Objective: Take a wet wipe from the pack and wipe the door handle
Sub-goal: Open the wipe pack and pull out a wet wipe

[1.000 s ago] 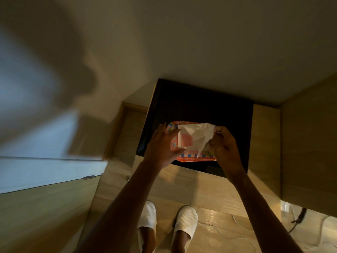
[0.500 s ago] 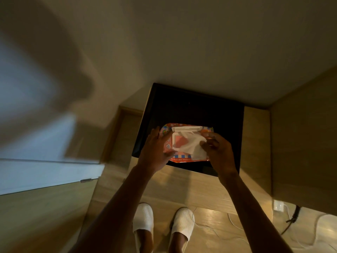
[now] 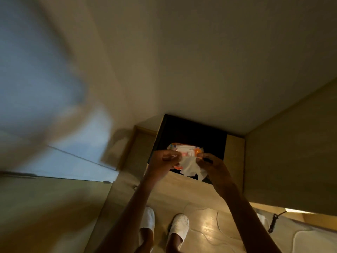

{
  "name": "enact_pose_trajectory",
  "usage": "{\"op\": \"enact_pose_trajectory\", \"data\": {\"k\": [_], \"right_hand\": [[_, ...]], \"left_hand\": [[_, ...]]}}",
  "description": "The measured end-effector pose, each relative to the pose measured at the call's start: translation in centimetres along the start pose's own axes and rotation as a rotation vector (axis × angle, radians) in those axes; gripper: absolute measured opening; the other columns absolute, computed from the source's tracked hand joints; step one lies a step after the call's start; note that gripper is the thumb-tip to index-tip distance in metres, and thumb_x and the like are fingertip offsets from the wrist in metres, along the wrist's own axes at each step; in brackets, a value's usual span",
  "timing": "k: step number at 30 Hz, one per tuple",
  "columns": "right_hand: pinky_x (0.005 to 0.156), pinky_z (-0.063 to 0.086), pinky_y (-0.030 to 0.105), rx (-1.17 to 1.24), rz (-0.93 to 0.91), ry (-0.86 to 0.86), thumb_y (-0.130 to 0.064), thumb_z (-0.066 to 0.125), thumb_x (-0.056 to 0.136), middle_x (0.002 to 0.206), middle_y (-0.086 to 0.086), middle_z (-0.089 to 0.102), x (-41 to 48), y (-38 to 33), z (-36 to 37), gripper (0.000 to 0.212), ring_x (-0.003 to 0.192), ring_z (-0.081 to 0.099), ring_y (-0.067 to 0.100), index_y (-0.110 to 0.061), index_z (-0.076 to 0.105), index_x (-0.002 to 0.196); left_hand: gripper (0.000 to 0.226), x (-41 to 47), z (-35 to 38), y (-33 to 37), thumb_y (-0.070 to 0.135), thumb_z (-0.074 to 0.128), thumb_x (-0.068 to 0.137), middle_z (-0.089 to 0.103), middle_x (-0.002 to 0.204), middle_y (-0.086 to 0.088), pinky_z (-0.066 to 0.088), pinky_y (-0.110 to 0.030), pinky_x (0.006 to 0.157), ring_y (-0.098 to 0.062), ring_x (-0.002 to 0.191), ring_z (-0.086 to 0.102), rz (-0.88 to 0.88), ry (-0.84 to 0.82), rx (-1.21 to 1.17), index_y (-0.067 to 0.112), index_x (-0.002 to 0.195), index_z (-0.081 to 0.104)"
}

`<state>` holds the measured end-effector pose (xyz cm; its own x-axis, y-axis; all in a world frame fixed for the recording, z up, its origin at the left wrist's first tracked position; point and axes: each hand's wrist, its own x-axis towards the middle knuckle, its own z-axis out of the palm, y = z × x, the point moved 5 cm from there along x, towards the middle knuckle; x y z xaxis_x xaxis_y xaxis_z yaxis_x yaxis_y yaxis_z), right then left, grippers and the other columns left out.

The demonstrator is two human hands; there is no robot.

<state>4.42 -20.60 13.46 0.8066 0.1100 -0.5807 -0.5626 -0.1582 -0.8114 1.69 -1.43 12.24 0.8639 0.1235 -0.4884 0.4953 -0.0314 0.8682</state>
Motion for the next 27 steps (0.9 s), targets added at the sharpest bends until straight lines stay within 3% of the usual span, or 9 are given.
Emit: {"op": "enact_pose_trajectory", "data": {"k": [3, 7, 9, 12, 15, 17, 21, 24, 27], "right_hand": [[0.063, 0.054, 0.020, -0.057, -0.036, -0.020, -0.016, 0.063, 0.090, 0.107, 0.013, 0.064, -3.8, -3.7, 0.5, 0.021, 0.086, 0.065, 0.018, -0.009, 0.063, 0.110], [0.079, 0.058, 0.037, 0.009, -0.067, -0.186, -0.020, 0.073, 0.079, 0.113, 0.006, 0.067, -8.7, -7.6, 1.4, 0.041, 0.100, 0.067, 0.021, -0.016, 0.060, 0.118], [0.078, 0.057, 0.032, -0.054, -0.133, -0.277, -0.009, 0.077, 0.074, 0.113, -0.001, 0.068, -10.7, -9.2, 1.9, 0.047, 0.102, 0.066, 0.012, -0.017, 0.061, 0.117], [0.070, 0.052, 0.016, -0.283, -0.281, -0.264, 0.005, 0.071, 0.078, 0.107, -0.008, 0.066, -12.5, -11.8, 3.3, 0.037, 0.093, 0.065, -0.002, -0.010, 0.064, 0.112], [0.069, 0.049, 0.016, -0.367, -0.376, -0.136, 0.001, 0.066, 0.086, 0.092, -0.010, 0.070, -13.1, -14.2, 4.3, 0.025, 0.085, 0.067, 0.000, -0.023, 0.072, 0.089], [0.068, 0.050, 0.018, -0.393, -0.439, -0.095, -0.008, 0.067, 0.087, 0.083, -0.011, 0.073, -13.4, -15.5, 5.1, 0.022, 0.077, 0.068, 0.001, -0.028, 0.073, 0.081], [0.061, 0.052, 0.019, -0.394, -0.475, -0.014, -0.015, 0.070, 0.086, 0.072, -0.007, 0.071, -13.6, -17.9, 6.7, 0.009, 0.063, 0.066, -0.003, -0.019, 0.075, 0.080], [0.057, 0.051, 0.022, -0.357, -0.456, 0.029, -0.021, 0.069, 0.087, 0.066, -0.007, 0.070, -13.8, -18.9, 8.4, 0.015, 0.060, 0.065, 0.001, -0.019, 0.074, 0.072], [0.051, 0.051, 0.028, -0.355, -0.395, -0.010, -0.022, 0.067, 0.088, 0.067, -0.002, 0.070, -13.8, -19.1, 9.9, 0.016, 0.061, 0.065, 0.010, -0.015, 0.075, 0.075]], "left_hand": [[0.024, -3.1, -1.3, 3.3, 0.005, 0.070, 0.083, 0.069, 0.080, -0.009, 0.052, -0.013, 0.051, -0.004, 0.054, 0.069, -0.056, 0.079, -0.084, -0.005, 0.105, 0.067], [0.023, -6.8, -3.5, 7.4, 0.006, 0.069, 0.084, 0.069, 0.090, -0.015, 0.056, -0.017, 0.053, -0.011, 0.067, 0.067, -0.081, 0.184, -0.164, -0.002, 0.104, 0.069], [0.022, -8.2, -4.7, 9.0, 0.005, 0.068, 0.084, 0.068, 0.095, -0.014, 0.056, -0.017, 0.053, -0.013, 0.071, 0.066, -0.078, 0.225, -0.188, -0.002, 0.105, 0.070], [0.023, -10.3, -6.8, 11.2, 0.006, 0.067, 0.086, 0.068, 0.094, -0.016, 0.055, -0.017, 0.051, -0.014, 0.069, 0.067, -0.069, 0.253, -0.223, -0.003, 0.107, 0.069], [0.027, -11.9, -8.8, 12.7, 0.010, 0.065, 0.088, 0.068, 0.101, -0.018, 0.057, -0.021, 0.053, -0.018, 0.073, 0.068, -0.057, 0.269, -0.232, -0.002, 0.112, 0.067], [0.027, -13.1, -9.8, 13.5, 0.010, 0.062, 0.090, 0.066, 0.106, -0.018, 0.059, -0.023, 0.057, -0.021, 0.078, 0.068, -0.042, 0.255, -0.259, 0.002, 0.115, 0.065], [0.029, -14.9, -11.1, 13.7, 0.013, 0.063, 0.090, 0.069, 0.110, -0.016, 0.061, -0.031, 0.073, -0.026, 0.092, 0.070, -0.036, 0.143, -0.287, 0.006, 0.118, 0.064], [0.042, -16.3, -12.1, 12.6, 0.023, 0.072, 0.083, 0.070, 0.114, -0.013, 0.056, -0.039, 0.091, -0.024, 0.102, 0.070, -0.026, 0.069, -0.314, 0.011, 0.122, 0.063], [0.062, -18.2, -12.5, 11.9, 0.040, 0.081, 0.069, 0.070, 0.114, -0.002, 0.054, -0.033, 0.093, -0.016, 0.104, 0.068, -0.018, -0.003, -0.233, 0.017, 0.123, 0.062]]}}
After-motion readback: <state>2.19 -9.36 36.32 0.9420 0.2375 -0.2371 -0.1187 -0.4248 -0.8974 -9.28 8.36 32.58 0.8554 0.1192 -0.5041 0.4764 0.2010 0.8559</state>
